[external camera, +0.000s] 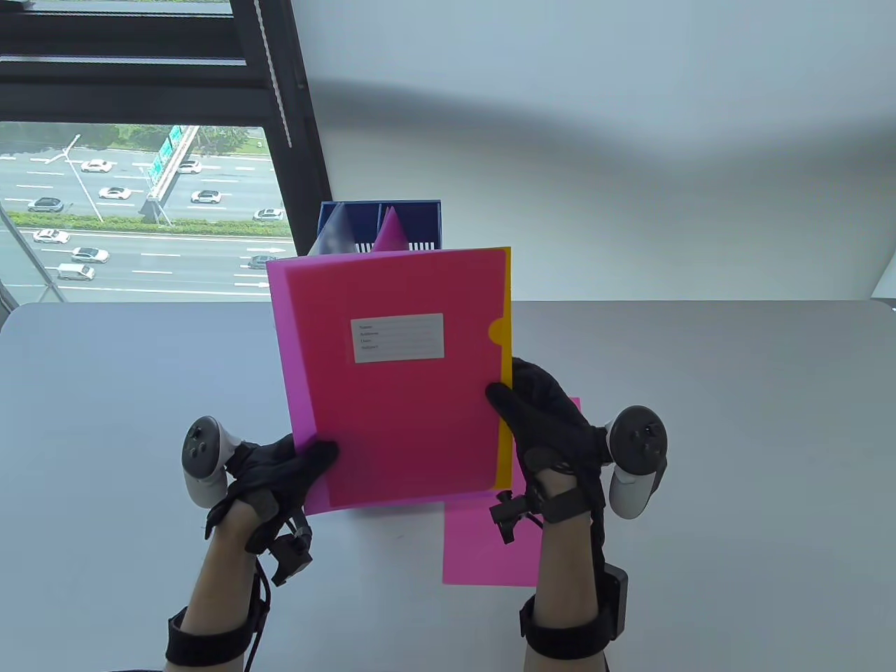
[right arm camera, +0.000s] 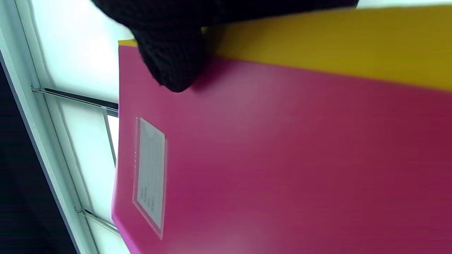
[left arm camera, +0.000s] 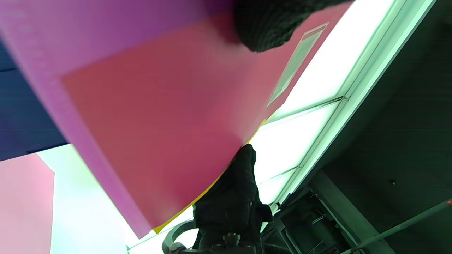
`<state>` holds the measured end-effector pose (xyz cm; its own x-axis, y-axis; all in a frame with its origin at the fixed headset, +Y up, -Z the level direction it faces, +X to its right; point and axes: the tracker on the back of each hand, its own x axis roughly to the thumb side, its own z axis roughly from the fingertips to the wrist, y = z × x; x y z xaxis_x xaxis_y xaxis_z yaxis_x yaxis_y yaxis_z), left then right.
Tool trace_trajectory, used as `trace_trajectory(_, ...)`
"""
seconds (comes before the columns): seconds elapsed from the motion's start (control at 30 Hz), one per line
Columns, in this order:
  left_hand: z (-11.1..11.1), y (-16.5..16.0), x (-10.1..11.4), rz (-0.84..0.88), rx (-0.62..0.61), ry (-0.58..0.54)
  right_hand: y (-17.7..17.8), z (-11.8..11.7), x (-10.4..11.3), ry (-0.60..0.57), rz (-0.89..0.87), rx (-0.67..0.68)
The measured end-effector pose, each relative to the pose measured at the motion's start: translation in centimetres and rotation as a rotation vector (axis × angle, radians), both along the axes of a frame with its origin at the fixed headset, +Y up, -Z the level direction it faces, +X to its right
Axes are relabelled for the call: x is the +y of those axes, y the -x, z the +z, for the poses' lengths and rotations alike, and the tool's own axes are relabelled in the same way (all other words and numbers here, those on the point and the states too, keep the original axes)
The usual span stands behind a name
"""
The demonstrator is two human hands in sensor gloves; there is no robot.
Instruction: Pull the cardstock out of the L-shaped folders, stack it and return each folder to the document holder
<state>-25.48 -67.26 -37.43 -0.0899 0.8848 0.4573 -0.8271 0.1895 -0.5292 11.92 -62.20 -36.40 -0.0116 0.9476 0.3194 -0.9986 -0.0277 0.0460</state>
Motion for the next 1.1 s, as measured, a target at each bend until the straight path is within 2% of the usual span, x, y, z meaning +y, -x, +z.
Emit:
trace_trajectory(0.2, -0.4, -0.1, -0.8, -0.019, -0.018, 0.03, -0.2, 0.4, 0.5, -0.045, 0.077, -0.086)
trace_trajectory(0.4, -0.8, 0.6, -1.8, 0.135, -0.084, 0.117, -0.5, 0.5, 0.8, -0.063, 0.13, -0.116)
trace_trajectory(0.7, -1.0, 0.9, -2.7, 0.254, -0.029, 0.194, 1.9, 0.2, 0.9, -0.075, 0.277, -0.059)
trace_trajectory(0.8, -1.0, 0.9, -2.6, 0.261, 0.016, 0.2, 2.4, 0.3, 0.9, -0.075, 0.369, -0.143)
trace_trajectory(0.97, -1.1, 0.9, -2.7, 0.262, 0.042, 0.19, 2.9, 0.7, 1.0, -0.102, 0.412, -0.234)
trace_trajectory(1.1, -1.0, 0.6, -2.5, 0.271, 0.037, 0.187, 3.5, 1.4, 1.1, -0.18, 0.481, -0.367)
